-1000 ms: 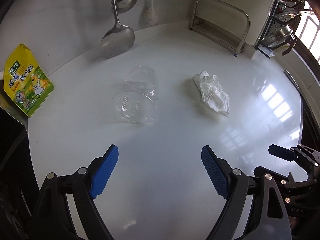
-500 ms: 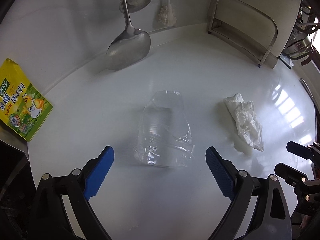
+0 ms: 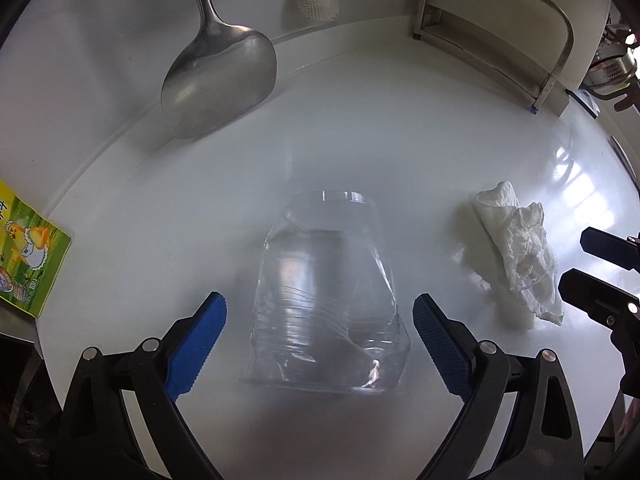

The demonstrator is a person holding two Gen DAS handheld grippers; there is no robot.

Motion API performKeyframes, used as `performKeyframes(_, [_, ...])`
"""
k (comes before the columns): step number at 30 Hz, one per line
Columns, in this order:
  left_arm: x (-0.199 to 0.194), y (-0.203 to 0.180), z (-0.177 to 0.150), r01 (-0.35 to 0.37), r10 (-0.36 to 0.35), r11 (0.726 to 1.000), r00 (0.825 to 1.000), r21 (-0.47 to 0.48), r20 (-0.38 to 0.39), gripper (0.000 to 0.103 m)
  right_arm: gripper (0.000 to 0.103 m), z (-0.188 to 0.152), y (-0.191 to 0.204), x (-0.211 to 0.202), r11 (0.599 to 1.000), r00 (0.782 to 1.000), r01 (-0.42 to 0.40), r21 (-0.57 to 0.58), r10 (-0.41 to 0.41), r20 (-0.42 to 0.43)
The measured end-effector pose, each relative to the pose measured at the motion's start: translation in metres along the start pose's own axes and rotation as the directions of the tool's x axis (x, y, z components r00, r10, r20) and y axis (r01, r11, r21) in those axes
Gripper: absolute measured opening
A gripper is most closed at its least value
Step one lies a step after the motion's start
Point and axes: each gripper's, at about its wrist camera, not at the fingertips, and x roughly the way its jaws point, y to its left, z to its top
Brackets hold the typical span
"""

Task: Collect trash
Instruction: 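Grasp the clear plastic cup with the left gripper while the right grasps the white tissue, then carry the clear cup with the left gripper while the right carries the tissue over the bin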

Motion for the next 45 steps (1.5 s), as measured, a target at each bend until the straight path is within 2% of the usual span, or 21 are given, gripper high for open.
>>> performKeyframes(2, [0.006,0.003,-0.001,0.020,-0.020,1.000,1.000,-0.015,-0.015,0.090,0.062,0.003,0.000,0.006,1.000,1.000,0.005,0.001,-0.005,-0.004])
performKeyframes(4, [0.012,0.005,-0.003,0.042,-0.043,0.999,0.999,-0.031,-0.034,0.081,0.062,0.004,0.001,0.010,1.000,1.000,0.005,-0.002,-0.005,-0.006])
performKeyframes(9, [0.008,0.008,0.000,0.042,-0.042,0.999,0.999,-0.011,-0.011,0.065,0.063,0.002,0.001,0.021,1.000,1.000,0.018,-0.008,-0.018,-0.023])
performKeyframes(17, [0.002,0.013,-0.004,0.068,-0.068,0.997,0.998,-0.038,0.004,0.058,0.063,0.000,0.001,0.033,0.998,0.998,0.060,-0.011,-0.060,-0.014])
performKeyframes(23, [-0.008,0.021,-0.012,0.080,-0.079,0.995,0.997,-0.054,0.018,0.055,0.063,-0.006,0.003,0.055,0.995,0.994,0.088,-0.056,-0.091,-0.058])
performKeyframes(24, [-0.010,0.021,-0.013,0.081,-0.080,0.995,0.997,-0.053,0.020,0.055,0.056,-0.008,0.006,0.056,0.993,0.995,0.084,-0.081,-0.089,-0.054])
performKeyframes(26, [-0.015,0.020,-0.016,0.079,-0.077,0.996,0.997,-0.052,0.030,0.054,0.032,-0.009,0.010,0.056,0.989,0.995,0.086,-0.117,-0.092,-0.048])
performKeyframes(27, [-0.016,0.019,-0.016,0.082,-0.081,0.995,0.996,-0.055,0.033,0.054,0.010,-0.008,0.010,0.055,0.991,0.995,0.072,-0.112,-0.078,-0.054])
performKeyframes(34, [-0.033,0.019,-0.018,0.073,-0.069,0.995,0.996,-0.062,0.060,0.054,0.010,-0.011,0.015,0.034,0.992,0.999,0.025,-0.125,-0.029,-0.024])
performKeyframes(45, [-0.060,-0.006,-0.030,0.048,-0.044,0.998,0.995,-0.046,0.090,0.054,0.010,-0.032,0.011,0.003,0.991,1.000,0.006,-0.137,-0.007,-0.008])
